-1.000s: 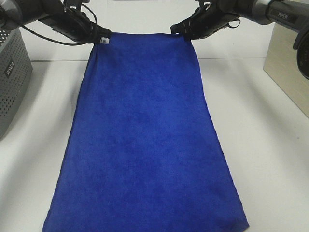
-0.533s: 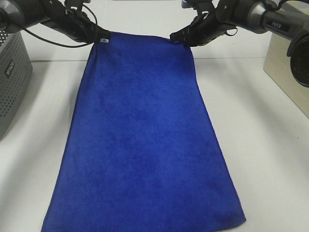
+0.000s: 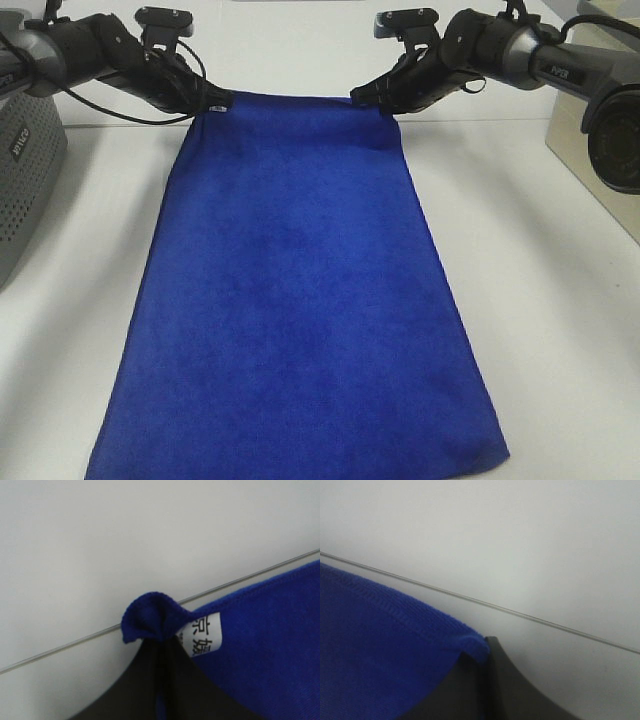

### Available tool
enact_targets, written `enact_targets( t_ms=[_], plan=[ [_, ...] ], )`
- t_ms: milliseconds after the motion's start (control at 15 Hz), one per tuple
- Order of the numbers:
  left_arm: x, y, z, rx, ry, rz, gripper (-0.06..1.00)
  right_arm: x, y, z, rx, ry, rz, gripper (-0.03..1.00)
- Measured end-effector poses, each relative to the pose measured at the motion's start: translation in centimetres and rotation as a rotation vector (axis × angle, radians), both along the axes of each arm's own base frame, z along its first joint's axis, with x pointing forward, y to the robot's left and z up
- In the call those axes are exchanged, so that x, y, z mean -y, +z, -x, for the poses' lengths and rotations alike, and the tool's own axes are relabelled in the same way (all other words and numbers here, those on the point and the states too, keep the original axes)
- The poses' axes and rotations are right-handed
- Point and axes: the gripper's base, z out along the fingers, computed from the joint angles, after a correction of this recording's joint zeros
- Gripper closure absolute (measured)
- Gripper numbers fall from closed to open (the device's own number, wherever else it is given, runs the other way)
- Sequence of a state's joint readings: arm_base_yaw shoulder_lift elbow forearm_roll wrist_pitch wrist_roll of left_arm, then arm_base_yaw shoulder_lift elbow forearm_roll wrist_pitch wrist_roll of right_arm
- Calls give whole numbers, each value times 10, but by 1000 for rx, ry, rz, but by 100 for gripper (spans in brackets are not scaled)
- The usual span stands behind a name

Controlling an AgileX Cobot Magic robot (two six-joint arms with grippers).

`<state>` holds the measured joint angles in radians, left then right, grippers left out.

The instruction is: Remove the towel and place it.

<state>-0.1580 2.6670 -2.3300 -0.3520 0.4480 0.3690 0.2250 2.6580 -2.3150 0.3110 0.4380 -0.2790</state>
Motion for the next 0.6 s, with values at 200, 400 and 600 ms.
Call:
enact_targets(
  t_ms=[200,400,600],
  plan=[
    [0,-2,-1,17,8,0,93,-1,-13,0,-18,-6,-10,95],
    [-1,-2,-2,19,8,-2,93,-1,-12,-1,-6,-11,-15,95],
    [-1,-11,-2,9,10,-4,93,-1,-12,-1,-6,-12,-17,95]
  ],
)
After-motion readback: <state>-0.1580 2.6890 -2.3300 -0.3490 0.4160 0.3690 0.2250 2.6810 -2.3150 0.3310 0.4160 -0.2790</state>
